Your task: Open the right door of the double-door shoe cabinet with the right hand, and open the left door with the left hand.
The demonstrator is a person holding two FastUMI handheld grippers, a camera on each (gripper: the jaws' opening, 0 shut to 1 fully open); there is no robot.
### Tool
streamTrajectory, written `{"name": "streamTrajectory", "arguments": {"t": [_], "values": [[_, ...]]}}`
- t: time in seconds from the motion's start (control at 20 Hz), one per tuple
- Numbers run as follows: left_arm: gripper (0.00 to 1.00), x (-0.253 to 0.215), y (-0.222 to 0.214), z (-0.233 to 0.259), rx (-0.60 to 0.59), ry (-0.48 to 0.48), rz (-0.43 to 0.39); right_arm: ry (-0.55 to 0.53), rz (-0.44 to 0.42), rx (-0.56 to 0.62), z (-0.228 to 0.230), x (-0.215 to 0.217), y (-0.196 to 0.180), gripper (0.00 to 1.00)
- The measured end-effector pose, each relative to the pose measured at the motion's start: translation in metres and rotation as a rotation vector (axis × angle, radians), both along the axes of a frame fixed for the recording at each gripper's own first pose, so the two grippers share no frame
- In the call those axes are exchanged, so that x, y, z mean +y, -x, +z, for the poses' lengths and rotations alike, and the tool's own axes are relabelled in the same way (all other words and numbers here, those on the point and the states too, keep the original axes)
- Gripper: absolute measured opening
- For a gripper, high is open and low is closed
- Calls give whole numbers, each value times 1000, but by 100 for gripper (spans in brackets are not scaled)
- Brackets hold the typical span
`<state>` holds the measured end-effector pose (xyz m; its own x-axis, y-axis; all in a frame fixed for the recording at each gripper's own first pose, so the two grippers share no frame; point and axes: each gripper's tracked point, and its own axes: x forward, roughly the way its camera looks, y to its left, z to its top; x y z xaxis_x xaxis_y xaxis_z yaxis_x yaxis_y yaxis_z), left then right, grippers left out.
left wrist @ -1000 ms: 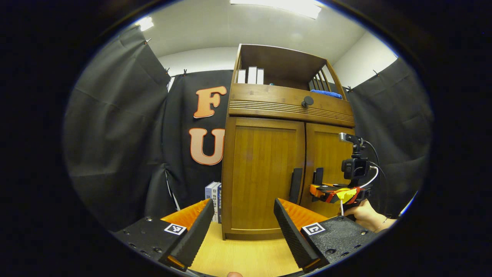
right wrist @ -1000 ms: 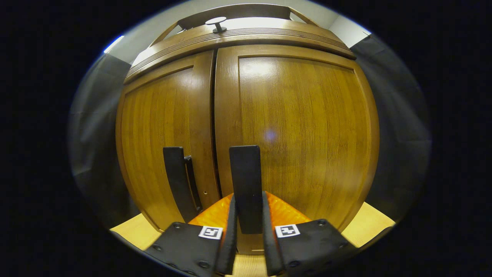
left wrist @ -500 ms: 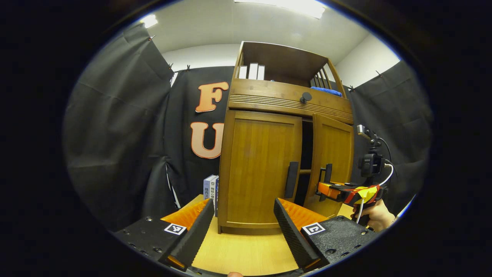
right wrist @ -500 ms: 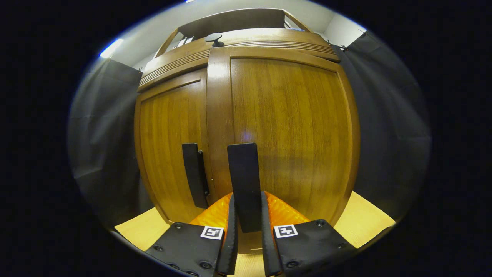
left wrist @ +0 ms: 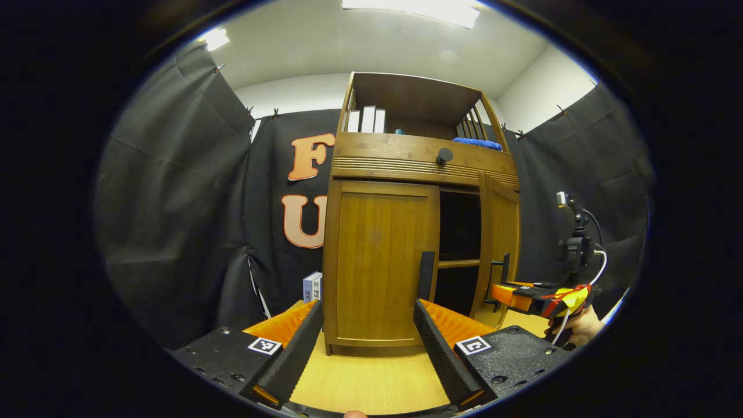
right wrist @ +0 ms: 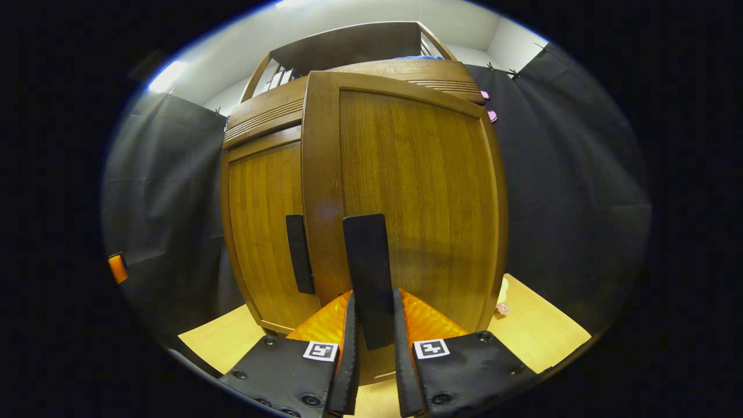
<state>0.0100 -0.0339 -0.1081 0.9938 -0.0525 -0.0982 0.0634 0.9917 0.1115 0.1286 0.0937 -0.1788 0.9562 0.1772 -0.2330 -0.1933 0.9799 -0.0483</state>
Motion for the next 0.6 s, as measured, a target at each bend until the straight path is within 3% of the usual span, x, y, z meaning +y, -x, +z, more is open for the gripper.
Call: {"name": "streamTrajectory", "arguments": {"t": [0.15,0.25,0.6], "values": [[91,-4,-1,-3,13,9,-3,27,-5,-21,5,-17,20,34],[94,-8,-2,-7,26,24,-10,26,-7,-20,5,-30,31,34],[94,-24,-4,-4,20,21,-26,-43,-42,21,9,-72,58,34]]}}
